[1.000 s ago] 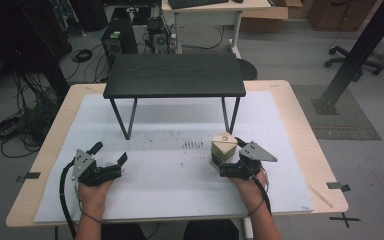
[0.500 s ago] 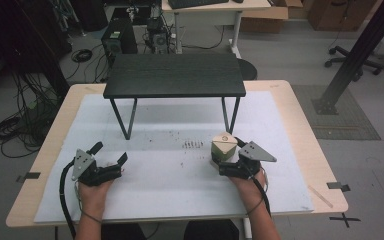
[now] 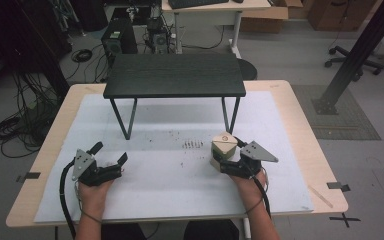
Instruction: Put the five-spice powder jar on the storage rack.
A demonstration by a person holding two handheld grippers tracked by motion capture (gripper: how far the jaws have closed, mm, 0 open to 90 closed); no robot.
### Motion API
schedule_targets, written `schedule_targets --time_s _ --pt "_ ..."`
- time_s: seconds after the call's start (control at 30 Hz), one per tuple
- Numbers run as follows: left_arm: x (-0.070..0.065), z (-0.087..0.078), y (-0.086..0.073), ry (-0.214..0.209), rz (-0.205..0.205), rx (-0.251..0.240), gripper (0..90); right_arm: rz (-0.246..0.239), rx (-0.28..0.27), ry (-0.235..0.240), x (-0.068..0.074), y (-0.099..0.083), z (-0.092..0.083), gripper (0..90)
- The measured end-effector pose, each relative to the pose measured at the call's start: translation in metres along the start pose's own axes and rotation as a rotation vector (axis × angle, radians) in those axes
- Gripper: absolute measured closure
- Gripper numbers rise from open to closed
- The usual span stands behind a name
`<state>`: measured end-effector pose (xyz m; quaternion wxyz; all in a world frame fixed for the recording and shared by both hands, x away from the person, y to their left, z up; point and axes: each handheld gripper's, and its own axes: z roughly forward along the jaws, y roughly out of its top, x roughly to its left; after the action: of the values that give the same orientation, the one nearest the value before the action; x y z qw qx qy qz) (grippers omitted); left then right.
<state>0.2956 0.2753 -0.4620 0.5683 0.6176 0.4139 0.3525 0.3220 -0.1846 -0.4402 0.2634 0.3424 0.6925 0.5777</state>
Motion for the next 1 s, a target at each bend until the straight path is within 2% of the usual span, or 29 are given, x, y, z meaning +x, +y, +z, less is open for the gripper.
schedule_targets --time_s 0.57,1.0 --pt "-0.0001 0.0002 0.0 0.0 -0.001 0.0 0.2 -0.042 -0.029 0.02 0.0045 -0.0013 -0.0004 29.0" --pt "-0.0005 0.0002 0.0 0.002 0.001 0.002 0.2 -0.049 -0.035 0.019 0.0051 -0.0016 -0.0012 29.7"
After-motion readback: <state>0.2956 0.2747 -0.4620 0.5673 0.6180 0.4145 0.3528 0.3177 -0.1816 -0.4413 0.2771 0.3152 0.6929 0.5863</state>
